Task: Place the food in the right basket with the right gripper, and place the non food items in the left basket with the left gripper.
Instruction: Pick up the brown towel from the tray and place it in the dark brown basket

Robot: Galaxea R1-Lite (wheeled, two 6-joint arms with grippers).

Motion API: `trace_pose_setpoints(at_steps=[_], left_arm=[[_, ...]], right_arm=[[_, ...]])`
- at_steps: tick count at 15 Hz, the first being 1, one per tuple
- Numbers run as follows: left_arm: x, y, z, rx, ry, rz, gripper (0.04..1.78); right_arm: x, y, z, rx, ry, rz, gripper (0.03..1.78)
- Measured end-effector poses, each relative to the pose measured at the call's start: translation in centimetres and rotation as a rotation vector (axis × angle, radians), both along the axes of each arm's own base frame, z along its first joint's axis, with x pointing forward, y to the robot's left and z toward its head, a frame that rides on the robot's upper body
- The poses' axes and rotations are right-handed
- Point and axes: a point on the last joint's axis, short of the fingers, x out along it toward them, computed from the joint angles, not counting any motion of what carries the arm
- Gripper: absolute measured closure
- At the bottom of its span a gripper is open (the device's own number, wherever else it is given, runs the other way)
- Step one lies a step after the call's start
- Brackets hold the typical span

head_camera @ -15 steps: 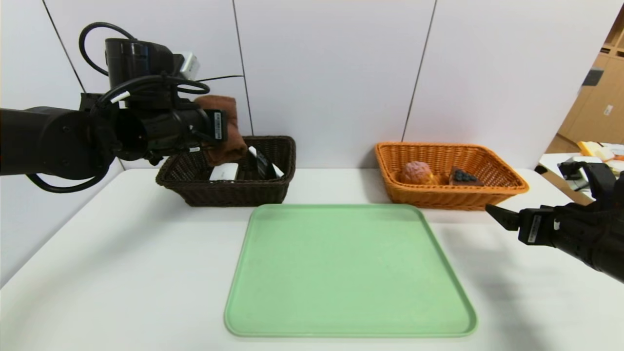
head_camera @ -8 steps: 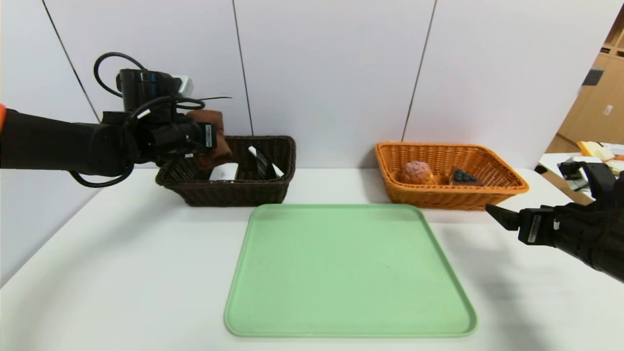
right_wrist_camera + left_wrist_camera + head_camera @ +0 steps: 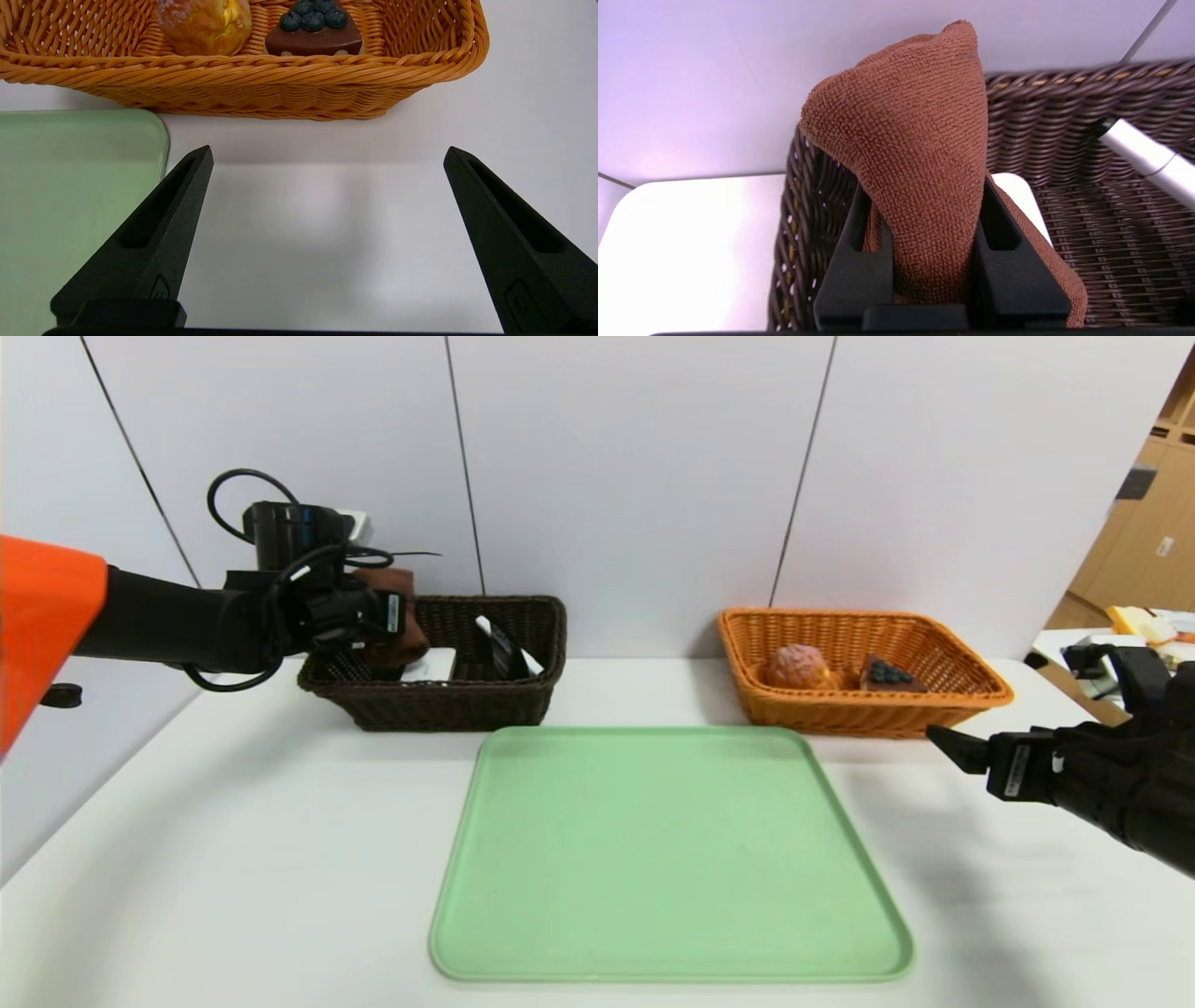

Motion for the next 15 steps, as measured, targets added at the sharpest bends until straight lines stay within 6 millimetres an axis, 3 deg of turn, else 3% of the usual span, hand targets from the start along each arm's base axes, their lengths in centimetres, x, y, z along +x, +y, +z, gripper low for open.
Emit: trace_pose_setpoints(at_steps=[10, 15], left_arm=[[0.69, 0.47, -1.06, -0.003, 0.013, 0.007, 1.4], [0.69, 0.47, -0.77, -0.007, -0.012, 0.0, 0.83]], right_arm=[[0.54, 0.04, -0.45, -0.005, 0.006, 0.004, 0.11], [0.66, 0.04, -0.33, -0.005, -0.003, 0.004, 0.11]])
